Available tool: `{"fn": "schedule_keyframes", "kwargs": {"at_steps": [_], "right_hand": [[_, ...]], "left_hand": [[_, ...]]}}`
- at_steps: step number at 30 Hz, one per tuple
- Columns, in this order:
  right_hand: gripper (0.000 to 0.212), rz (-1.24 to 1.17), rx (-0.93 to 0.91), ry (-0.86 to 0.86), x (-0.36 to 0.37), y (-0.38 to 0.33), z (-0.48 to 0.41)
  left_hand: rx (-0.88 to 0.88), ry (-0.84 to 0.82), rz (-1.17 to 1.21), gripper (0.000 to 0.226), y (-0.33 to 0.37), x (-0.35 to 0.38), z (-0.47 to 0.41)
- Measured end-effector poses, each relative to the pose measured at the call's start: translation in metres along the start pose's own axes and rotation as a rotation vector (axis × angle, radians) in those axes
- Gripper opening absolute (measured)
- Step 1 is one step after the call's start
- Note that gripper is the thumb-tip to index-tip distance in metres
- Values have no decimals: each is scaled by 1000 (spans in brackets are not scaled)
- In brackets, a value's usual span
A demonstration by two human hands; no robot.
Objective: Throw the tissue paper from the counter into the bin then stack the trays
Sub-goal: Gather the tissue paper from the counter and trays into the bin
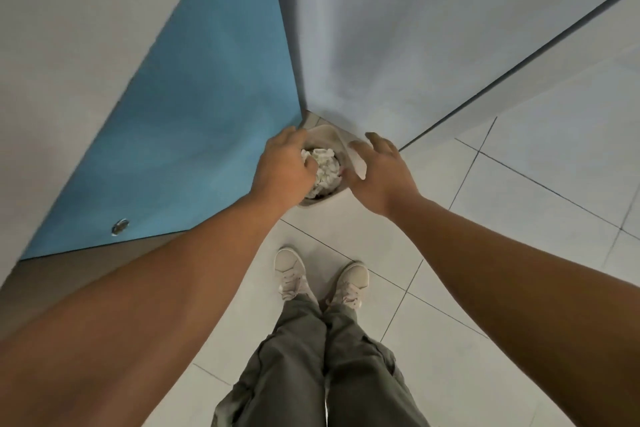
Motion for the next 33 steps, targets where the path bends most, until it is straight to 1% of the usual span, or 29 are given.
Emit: {"fn": "schedule_keyframes", "kwargs": {"at_steps": [3, 9, 14, 17, 20, 24, 28, 30, 33], "right_hand": [[57, -11, -48, 50, -55, -27, 31], [51, -63, -142, 200, -164, -87, 102], [53, -58, -271, 309, -242, -142, 147], [51, -94, -379, 378, -280, -183, 169], [53, -108, -465, 391, -297, -227, 187], [56, -97, -572, 369, -295, -288, 205], [57, -66, -657, 315, -273, -352, 221], [54, -49, -701, 295, -257, -387, 229], [49, -38, -752, 272, -225, -440, 243]], "left_hand": [[35, 50, 8, 45, 46, -44, 18], [109, 184, -56, 48, 129, -143, 58], [221, 294, -151, 55, 184, -231, 82], [236, 389, -153, 59, 201, -283, 99], [224, 480, -127, 58, 200, -326, 122], [173, 592, -99, 56, 175, -379, 158], [84, 672, -116, 54, 128, -430, 198], [35, 694, -140, 53, 100, -454, 220], [12, 734, -169, 47, 52, -487, 256]]}}
Point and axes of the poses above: each hand's wrist, its own z-axis away from the middle knuckle, its own x-axis out of the palm, y = z × x, the point moved 8 cm from there along -z, towards the middle knuckle, and after that the axes turned 9 degrees about x, right-handed, at the moved point
